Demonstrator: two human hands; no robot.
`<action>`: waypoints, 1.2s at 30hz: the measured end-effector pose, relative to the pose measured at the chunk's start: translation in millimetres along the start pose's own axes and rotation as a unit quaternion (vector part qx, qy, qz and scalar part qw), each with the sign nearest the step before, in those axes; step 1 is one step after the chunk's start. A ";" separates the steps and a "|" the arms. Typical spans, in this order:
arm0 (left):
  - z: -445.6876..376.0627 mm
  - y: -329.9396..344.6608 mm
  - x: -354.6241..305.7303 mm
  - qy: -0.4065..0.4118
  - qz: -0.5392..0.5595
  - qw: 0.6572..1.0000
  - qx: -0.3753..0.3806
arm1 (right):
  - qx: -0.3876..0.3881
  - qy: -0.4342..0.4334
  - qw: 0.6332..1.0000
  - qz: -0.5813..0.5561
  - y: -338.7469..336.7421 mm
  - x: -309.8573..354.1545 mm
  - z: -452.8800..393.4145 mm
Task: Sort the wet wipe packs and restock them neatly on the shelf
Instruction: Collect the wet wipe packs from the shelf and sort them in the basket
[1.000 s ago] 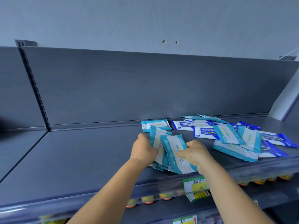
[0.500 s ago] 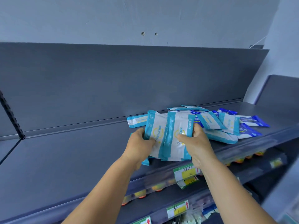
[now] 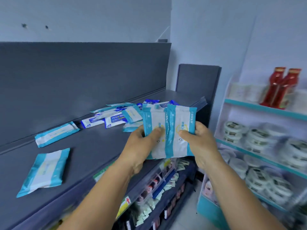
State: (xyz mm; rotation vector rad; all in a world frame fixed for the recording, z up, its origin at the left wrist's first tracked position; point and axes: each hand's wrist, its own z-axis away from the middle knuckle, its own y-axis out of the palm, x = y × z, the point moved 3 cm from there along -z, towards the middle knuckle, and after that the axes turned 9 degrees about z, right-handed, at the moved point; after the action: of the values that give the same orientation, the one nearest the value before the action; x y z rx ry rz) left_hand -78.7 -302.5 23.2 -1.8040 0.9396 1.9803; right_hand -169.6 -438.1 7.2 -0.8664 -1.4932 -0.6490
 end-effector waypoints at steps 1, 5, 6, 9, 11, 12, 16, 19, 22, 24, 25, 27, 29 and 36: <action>1.5 20.8 7.5 -0.006 0.003 1.000 0.010 | -0.018 0.002 1.000 0.008 -22.9 -4.9 1.3; 15.7 107.0 47.4 -0.043 -0.006 0.997 0.065 | -0.070 0.024 0.996 0.054 -121.6 -26.4 15.2; 20.8 129.1 59.6 -0.051 -0.011 0.996 0.073 | -0.085 0.033 0.994 0.065 -148.4 -32.6 20.0; 40.0 194.0 99.3 -0.079 -0.025 0.992 0.093 | -0.122 0.067 0.986 0.098 -230.0 -56.6 37.7; 53.5 233.5 127.2 -0.101 -0.043 0.989 0.100 | -0.135 0.095 0.980 0.115 -279.9 -71.8 51.3; 62.9 257.2 141.6 -0.110 -0.053 0.987 0.107 | -0.144 0.108 0.977 0.115 -307.8 -80.0 58.7; 99.0 336.4 197.4 -0.144 -0.081 0.979 0.117 | -0.179 0.147 0.965 0.121 -401.6 -110.9 94.0; 128.8 392.3 238.4 -0.195 -0.091 0.966 0.141 | -0.212 0.175 0.955 0.114 -469.9 -133.8 122.6; 155.4 434.1 281.2 -0.230 -0.110 0.950 0.178 | -0.230 0.219 0.941 0.120 -523.6 -165.0 148.2; 172.0 455.3 310.3 -0.255 -0.129 0.937 0.199 | -0.241 0.249 0.929 0.132 -551.0 -187.6 165.6; 179.8 464.3 324.8 -0.268 -0.138 0.930 0.209 | -0.247 0.265 0.921 0.141 -563.2 -199.9 174.1; 194.5 479.6 354.8 -0.298 -0.149 0.916 0.225 | -0.254 0.298 0.908 0.153 -582.6 -223.3 190.9; 207.3 490.7 384.7 -0.318 -0.165 0.902 0.241 | -0.255 0.328 0.895 0.161 -596.5 -247.1 206.0; 225.5 501.2 497.2 -0.407 -0.236 0.834 0.286 | -0.204 0.423 0.854 0.225 -619.0 -338.8 236.0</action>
State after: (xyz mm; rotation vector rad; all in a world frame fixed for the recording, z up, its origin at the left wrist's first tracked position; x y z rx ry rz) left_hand -644.3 -630.1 -326.3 -0.6425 0.6036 1.6257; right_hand -816.3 -642.9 -298.7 -1.0171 -0.3326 -0.8520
